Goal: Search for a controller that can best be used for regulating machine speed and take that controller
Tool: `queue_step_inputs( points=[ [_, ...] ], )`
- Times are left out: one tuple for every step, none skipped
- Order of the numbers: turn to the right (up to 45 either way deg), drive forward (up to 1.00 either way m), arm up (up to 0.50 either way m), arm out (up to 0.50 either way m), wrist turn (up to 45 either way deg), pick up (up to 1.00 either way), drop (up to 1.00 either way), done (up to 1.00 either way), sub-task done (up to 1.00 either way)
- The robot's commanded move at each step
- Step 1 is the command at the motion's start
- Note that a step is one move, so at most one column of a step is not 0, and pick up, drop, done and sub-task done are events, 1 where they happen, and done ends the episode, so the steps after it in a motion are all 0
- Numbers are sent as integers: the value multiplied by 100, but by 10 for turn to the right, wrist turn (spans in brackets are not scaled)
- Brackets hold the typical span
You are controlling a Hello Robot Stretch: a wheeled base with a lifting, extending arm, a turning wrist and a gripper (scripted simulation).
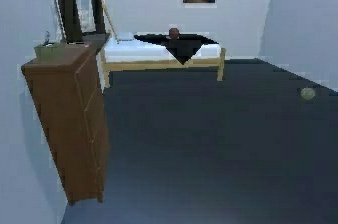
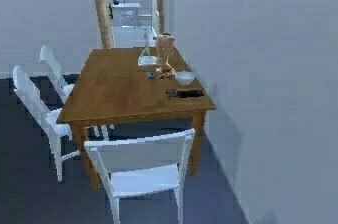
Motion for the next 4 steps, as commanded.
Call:
queue_step_inputs(
  points=[
    [450, 0, 0, 0, 0, 0, 0, 0, 0],
    [450, 0, 0, 0, 0, 0, 0, 0, 0],
    [300, 0, 0, 0, 0, 0, 0, 0, 0],
    [0, 75, 0, 0, 0, 0, 0, 0, 0]
  ],
)
